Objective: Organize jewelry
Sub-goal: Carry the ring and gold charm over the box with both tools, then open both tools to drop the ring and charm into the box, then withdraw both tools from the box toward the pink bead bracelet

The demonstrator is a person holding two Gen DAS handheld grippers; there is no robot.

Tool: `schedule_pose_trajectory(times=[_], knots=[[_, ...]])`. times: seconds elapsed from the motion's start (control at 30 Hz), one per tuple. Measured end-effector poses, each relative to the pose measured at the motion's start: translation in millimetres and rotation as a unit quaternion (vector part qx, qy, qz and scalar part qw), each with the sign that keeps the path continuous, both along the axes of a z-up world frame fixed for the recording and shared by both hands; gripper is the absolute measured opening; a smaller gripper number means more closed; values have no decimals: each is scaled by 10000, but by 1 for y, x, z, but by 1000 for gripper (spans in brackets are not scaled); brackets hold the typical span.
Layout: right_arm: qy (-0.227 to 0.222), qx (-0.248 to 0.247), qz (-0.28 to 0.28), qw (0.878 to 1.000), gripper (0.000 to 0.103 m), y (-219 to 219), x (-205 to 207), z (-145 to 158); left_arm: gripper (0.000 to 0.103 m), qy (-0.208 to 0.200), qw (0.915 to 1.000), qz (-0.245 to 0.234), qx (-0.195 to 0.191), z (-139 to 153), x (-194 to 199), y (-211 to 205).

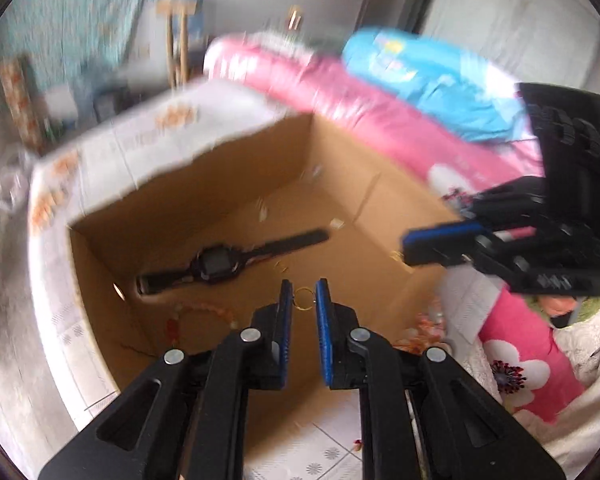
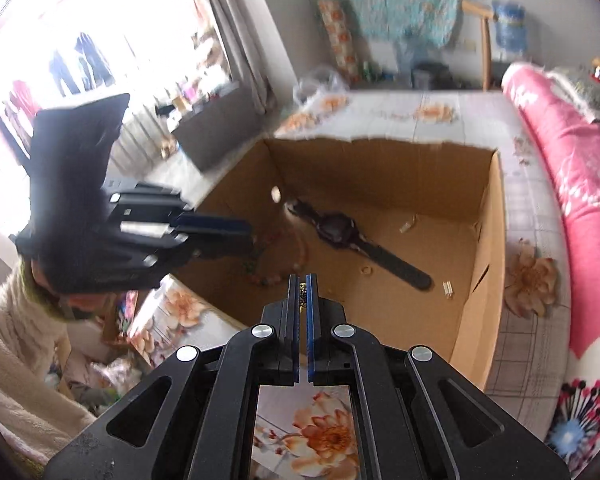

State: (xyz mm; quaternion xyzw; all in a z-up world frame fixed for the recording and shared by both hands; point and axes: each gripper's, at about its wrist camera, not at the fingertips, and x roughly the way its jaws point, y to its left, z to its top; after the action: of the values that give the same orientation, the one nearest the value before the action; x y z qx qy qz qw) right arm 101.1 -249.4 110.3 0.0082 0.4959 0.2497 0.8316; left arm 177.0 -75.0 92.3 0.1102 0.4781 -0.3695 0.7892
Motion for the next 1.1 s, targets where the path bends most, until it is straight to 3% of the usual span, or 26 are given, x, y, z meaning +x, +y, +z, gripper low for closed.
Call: schedule_pose_trajectory(times=[0.13,0.37,0.53,0.67,0.83,1.0,1.1], knots=[[732,-425,245,9961,1,6,30,-28,11,853,9954,70,440,-35,47,-22],[1289,-1157,505,9836,2,16,46,-64,12,1504,9839,91,959,-76,76,-47],[1352,-1293,563,9807,7,14,45,-70,12,1568,9785,174,1329,-89,80,-57],[1216,-1241,490,9836,15,10,46,-65,13,1680,9776,262,1245,-87,81,-56],[1064,-952,336,9892,27,0,43,-51,26,1660,9795,296,1098,-75,75,-51],[648,-584,136,9961,27,-11,31,-22,26,1211,9875,325,961,-46,60,-45],[367,-311,-4,9988,28,-21,18,1,26,846,9932,398,689,-18,46,-34]])
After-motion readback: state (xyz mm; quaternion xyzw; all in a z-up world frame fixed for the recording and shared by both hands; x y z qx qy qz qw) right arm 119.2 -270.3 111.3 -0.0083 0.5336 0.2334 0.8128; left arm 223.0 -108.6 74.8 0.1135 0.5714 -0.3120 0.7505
